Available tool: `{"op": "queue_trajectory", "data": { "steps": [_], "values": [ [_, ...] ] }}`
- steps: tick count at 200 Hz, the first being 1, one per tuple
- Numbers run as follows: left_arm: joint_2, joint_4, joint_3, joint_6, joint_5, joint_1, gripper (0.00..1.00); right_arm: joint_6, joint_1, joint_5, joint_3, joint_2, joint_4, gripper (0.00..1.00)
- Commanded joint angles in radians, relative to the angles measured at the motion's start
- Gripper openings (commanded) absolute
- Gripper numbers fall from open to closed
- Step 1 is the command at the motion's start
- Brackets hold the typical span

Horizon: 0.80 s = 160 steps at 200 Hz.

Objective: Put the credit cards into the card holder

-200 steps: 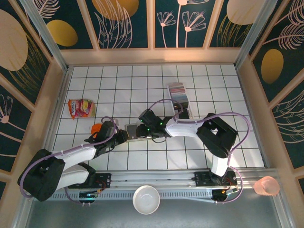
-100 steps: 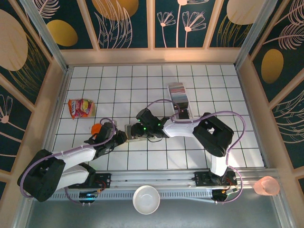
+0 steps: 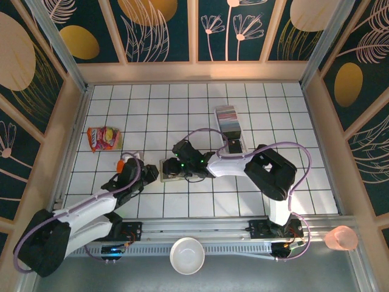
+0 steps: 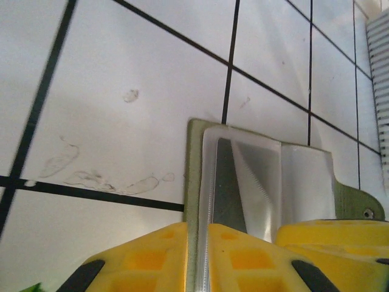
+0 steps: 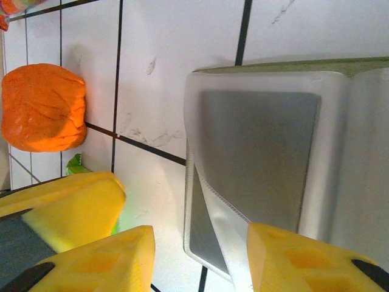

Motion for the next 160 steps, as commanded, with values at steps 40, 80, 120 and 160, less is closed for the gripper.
{"op": "queue_trajectory", "data": {
  "steps": [40, 80, 120, 160],
  "values": [
    [-0.214, -0.176, -0.023, -0.038, -0.133, 0.001, 0.15, 0.020, 0.014, -0.041, 0.049, 0.054, 0.071, 0.43],
    [-0.288, -0.246, -0.001, -0.047, -0.151, 0.001, 0.14, 0.003, 0.022, -0.102, 0.079, 0.048, 0.170, 0.44],
    [-0.320, -0.285, 0.032, -0.038, -0.166, 0.001, 0.15, -0.081, 0.014, -0.056, 0.091, -0.036, 0.152, 0.45],
    [-0.287, -0.254, 0.063, -0.014, -0.130, 0.001, 0.19, -0.330, -0.067, 0.011, 0.081, -0.215, 0.056, 0.45]
  ]
}}
